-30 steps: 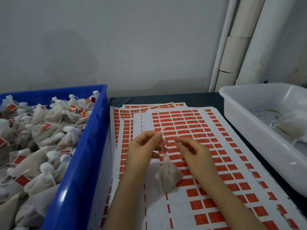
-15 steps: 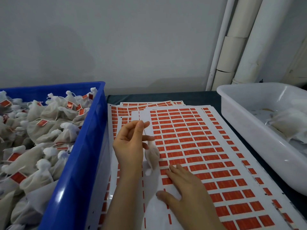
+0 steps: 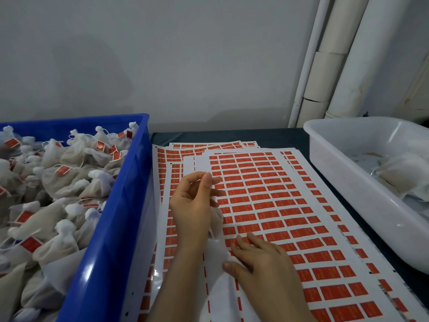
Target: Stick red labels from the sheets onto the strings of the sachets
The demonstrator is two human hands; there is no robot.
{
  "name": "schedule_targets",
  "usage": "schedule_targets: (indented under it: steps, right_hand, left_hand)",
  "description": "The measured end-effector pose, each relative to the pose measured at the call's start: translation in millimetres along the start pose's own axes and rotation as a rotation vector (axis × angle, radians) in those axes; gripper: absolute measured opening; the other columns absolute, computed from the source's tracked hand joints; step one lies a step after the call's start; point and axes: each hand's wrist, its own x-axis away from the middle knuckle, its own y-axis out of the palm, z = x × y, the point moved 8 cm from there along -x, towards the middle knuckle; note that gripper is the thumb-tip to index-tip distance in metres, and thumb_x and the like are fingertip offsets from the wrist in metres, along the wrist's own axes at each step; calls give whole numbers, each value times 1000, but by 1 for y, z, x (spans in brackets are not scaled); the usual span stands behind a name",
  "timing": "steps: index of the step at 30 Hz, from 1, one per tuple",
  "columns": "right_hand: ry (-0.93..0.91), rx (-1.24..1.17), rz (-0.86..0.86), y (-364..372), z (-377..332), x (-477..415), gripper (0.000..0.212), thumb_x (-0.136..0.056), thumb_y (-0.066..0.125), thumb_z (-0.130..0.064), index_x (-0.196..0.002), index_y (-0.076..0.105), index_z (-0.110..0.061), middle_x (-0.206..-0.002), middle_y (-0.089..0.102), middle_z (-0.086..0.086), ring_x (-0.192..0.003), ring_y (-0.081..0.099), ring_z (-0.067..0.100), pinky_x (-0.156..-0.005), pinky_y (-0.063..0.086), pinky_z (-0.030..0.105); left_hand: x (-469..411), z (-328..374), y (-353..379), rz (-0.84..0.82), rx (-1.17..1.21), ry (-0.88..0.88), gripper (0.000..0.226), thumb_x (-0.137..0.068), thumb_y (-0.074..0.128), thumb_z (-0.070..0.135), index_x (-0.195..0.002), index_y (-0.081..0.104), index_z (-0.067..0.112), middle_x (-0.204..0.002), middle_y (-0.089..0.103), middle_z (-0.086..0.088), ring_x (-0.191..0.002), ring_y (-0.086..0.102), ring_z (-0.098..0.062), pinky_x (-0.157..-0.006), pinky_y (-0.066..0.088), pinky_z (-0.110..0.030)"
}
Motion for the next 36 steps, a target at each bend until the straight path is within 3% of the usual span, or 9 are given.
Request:
schedule_targets:
  steps: [10, 12, 14, 16, 23, 30, 36]
  right_hand:
    - [-56, -4, 84, -5, -6, 3, 45, -90, 30, -58, -130, 45, -44, -141, 35, -27, -135, 20, -4, -104, -2, 21]
    - [-78, -7, 102, -7, -8, 4, 44, -90, 33, -57, -128, 49, -42, -138, 41, -26, -129, 29, -5, -107, 6, 18]
    - [-79, -43, 109, -9, -8, 2, 42, -88, 38, -57, -123, 54, -40, -128, 49, -25, -116, 39, -6, -100, 16, 10]
    - [-81, -62, 102, -10, -8, 0, 41, -87, 41, -57, -120, 56, -39, -123, 52, -25, -109, 42, -6, -93, 16, 6]
    - [-123, -12, 89, -13, -12, 0, 43, -88, 37, -59, -122, 55, -38, -124, 52, -24, -109, 43, -4, -92, 17, 7]
    - [-241, 45, 46, -18, -25, -1, 43, -93, 32, -51, -126, 52, -32, -128, 51, -16, -113, 44, 0, -103, 24, 15]
    - [-260, -34, 95, -22, -24, -1, 37, -93, 38, -48, -115, 61, -30, -113, 58, -16, -96, 44, -3, -93, 28, 9]
  left_hand:
    - [3, -3, 7, -55, -52, 22, 6, -89, 58, 25, -87, 61, 29, -81, 71, 18, -71, 69, -6, -55, 51, -11]
    - [3, -4, 8, -59, -54, 21, 4, -89, 58, 26, -87, 61, 29, -81, 71, 18, -71, 69, -6, -55, 51, -11]
    - [2, -4, 9, -64, -66, 24, 5, -89, 58, 25, -88, 61, 28, -82, 71, 18, -71, 69, -6, -55, 51, -11]
    - [1, -5, 10, -68, -73, 22, 5, -89, 58, 25, -88, 61, 28, -82, 71, 18, -72, 69, -6, -56, 51, -11]
    - [0, -7, 11, -75, -83, 29, 6, -89, 58, 24, -87, 62, 28, -80, 70, 19, -71, 69, -5, -56, 50, -9]
    - [0, -8, 14, -82, -83, 31, 7, -89, 58, 24, -85, 62, 29, -79, 70, 20, -72, 68, -4, -56, 50, -8]
    - [-1, -9, 15, -100, -84, 22, 7, -90, 58, 24, -86, 62, 28, -78, 69, 19, -71, 67, -3, -58, 50, -8]
